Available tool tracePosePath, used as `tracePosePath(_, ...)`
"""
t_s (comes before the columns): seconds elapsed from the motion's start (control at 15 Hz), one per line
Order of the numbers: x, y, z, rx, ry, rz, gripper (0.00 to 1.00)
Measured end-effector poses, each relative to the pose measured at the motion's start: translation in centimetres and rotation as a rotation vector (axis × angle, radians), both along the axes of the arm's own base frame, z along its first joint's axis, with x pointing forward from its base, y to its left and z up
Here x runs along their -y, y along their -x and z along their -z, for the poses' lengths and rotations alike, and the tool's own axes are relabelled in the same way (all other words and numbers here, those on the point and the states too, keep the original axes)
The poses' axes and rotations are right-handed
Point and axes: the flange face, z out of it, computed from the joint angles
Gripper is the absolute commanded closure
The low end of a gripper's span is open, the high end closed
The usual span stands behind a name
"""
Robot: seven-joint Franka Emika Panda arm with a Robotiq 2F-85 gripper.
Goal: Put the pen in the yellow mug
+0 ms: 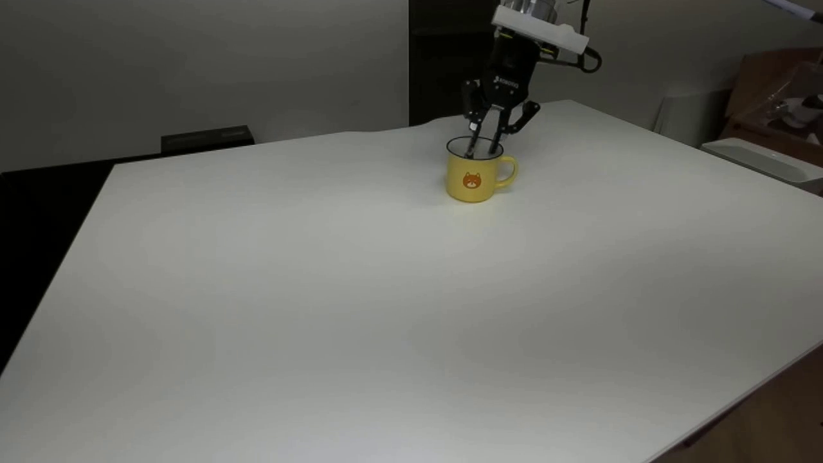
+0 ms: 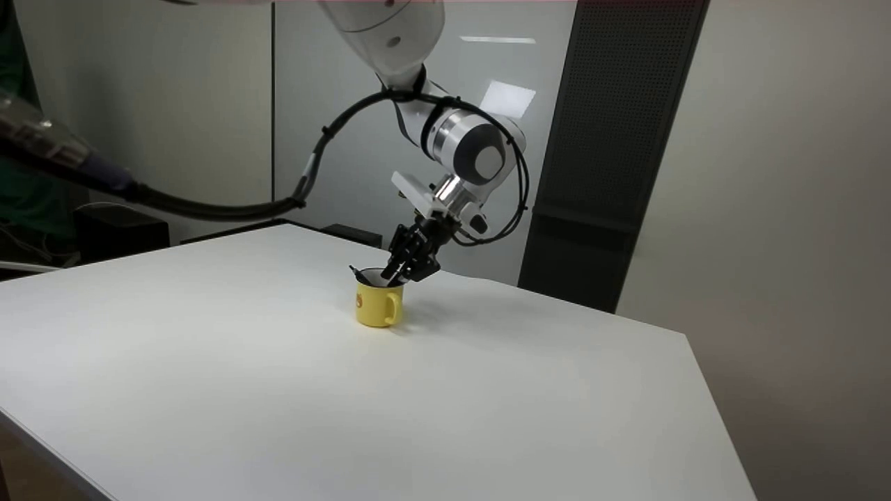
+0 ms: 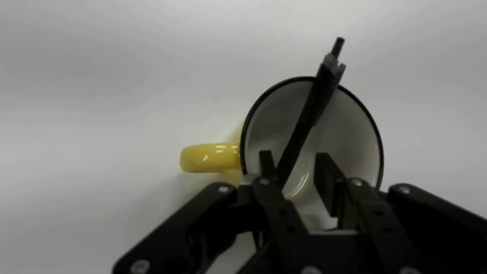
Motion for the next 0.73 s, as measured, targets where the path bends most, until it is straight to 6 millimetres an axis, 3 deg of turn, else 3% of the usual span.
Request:
tracePosePath(0.33,-1.3,-0.9,-0.9,0.072,-0.007,-0.041,0.02)
tracePosePath(0.53,-2.6,-1.8,-2.7,0.145,0.003,-0.095,0.0)
tracePosePath(0.73,-5.1,-2.9,-6.4,0.236,0.036,-0.177,0.0)
